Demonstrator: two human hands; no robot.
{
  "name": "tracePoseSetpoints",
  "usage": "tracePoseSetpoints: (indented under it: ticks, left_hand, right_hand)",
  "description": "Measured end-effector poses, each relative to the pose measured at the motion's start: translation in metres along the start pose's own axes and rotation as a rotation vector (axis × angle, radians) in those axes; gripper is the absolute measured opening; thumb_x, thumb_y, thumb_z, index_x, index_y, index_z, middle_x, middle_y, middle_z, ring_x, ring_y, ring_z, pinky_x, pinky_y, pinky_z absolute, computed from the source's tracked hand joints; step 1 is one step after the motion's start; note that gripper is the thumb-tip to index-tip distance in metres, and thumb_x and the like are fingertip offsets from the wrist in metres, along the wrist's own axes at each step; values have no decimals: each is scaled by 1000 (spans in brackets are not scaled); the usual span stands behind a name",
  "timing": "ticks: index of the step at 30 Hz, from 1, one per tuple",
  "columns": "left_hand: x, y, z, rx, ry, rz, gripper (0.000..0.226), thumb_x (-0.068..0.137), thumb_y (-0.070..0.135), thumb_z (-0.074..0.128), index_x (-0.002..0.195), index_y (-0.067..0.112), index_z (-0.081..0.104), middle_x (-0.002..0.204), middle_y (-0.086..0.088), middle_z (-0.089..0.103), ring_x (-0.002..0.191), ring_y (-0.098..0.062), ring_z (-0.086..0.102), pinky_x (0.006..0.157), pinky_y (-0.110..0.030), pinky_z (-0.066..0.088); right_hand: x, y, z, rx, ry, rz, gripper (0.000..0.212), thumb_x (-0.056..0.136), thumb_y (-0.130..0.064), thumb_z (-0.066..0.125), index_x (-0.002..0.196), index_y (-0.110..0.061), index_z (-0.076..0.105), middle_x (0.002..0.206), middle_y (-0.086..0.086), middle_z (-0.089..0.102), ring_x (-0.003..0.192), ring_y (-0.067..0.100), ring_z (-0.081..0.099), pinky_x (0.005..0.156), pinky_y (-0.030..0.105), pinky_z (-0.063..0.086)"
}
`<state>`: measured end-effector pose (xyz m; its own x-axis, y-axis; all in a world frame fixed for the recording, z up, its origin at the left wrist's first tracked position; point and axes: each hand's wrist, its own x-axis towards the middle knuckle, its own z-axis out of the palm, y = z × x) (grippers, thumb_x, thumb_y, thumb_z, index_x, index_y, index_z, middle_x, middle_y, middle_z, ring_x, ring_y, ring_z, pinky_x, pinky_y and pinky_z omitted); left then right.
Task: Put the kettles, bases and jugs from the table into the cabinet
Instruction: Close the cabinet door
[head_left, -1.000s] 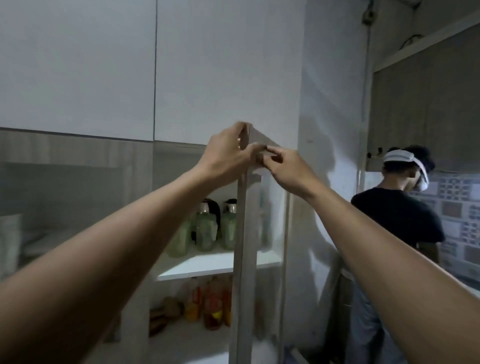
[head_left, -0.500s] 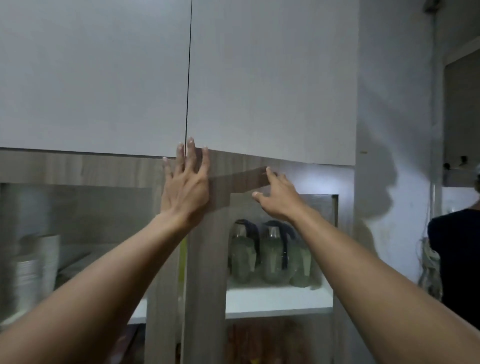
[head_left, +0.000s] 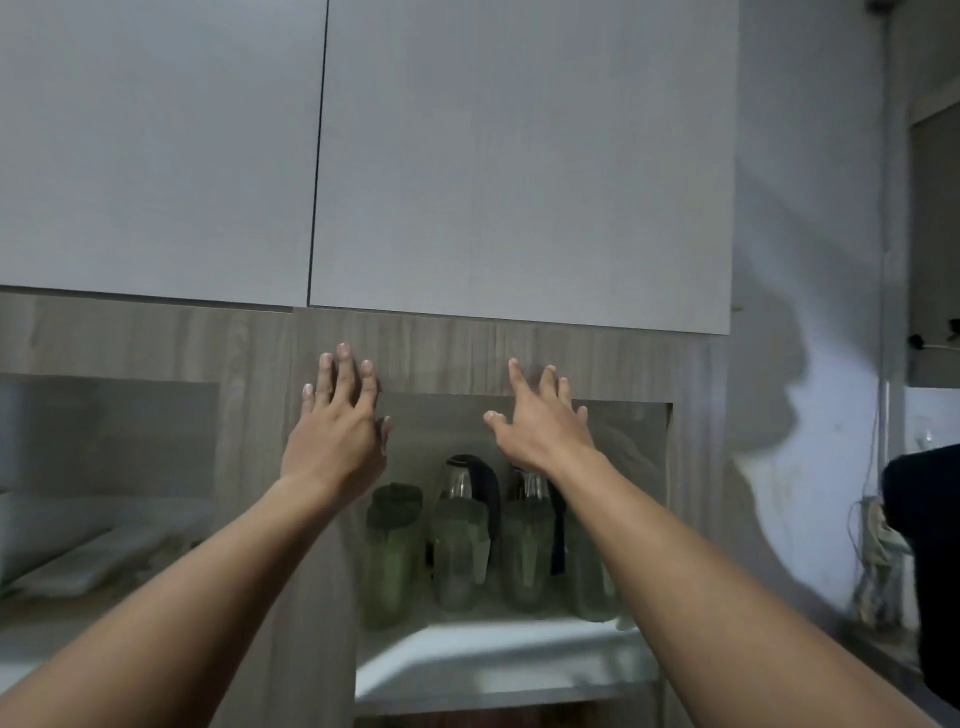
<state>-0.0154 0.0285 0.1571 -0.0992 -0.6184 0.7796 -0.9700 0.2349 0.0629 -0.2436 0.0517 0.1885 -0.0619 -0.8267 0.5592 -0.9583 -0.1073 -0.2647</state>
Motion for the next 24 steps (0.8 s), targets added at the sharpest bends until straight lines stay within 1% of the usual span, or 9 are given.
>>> tracePoseSetpoints:
  ticks: [3, 7, 11, 17, 22, 24]
  left_hand:
    - [6, -3, 18, -24, -20, -28, 71, 104, 45, 28, 158, 11, -3, 162, -16, -21, 150, -31, -18, 121, -45, 1]
    - [17, -4, 31, -73, -32, -56, 70, 104, 47, 27, 159, 13, 0, 163, -14, -21, 150, -30, -17, 121, -46, 4]
    - [23, -4, 39, -63, -35, -72, 70, 104, 48, 28, 159, 13, 1, 163, -14, -20, 151, -30, -16, 121, -47, 7]
    - [32, -5, 38, -40, -59, -88, 67, 103, 47, 30, 159, 15, 10, 165, -15, -11, 153, -32, -6, 121, -51, 12]
    - [33, 3, 34, -31, -76, -113, 68, 103, 48, 30, 159, 14, 11, 165, -16, -9, 153, -33, -4, 121, -50, 12]
    - [33, 3, 32, -19, -79, -115, 67, 103, 48, 30, 158, 14, 12, 165, -17, -5, 153, -35, 0, 120, -51, 13]
  right_hand:
    - [12, 7, 15, -8, 15, -13, 79, 103, -50, 44, 162, -32, -6, 169, 18, -15, 156, 38, -10, 123, 62, 5]
    - [21, 12, 26, 14, 13, -27, 80, 103, -49, 45, 163, -32, -6, 168, 17, -19, 156, 37, -10, 123, 62, 5]
    - [26, 14, 31, 28, 14, -29, 81, 103, -48, 46, 163, -31, -6, 167, 17, -22, 156, 37, -11, 122, 62, 6]
    - [30, 15, 32, 22, -15, -29, 83, 103, -45, 49, 163, -30, -5, 167, 16, -23, 156, 38, -11, 121, 64, 9]
    - [31, 15, 31, 31, -15, -35, 83, 103, -43, 51, 163, -30, -5, 167, 16, -23, 156, 38, -11, 121, 64, 10]
    - [30, 16, 33, 27, -7, -42, 84, 103, -42, 51, 163, -30, -6, 167, 16, -24, 156, 37, -12, 122, 64, 10]
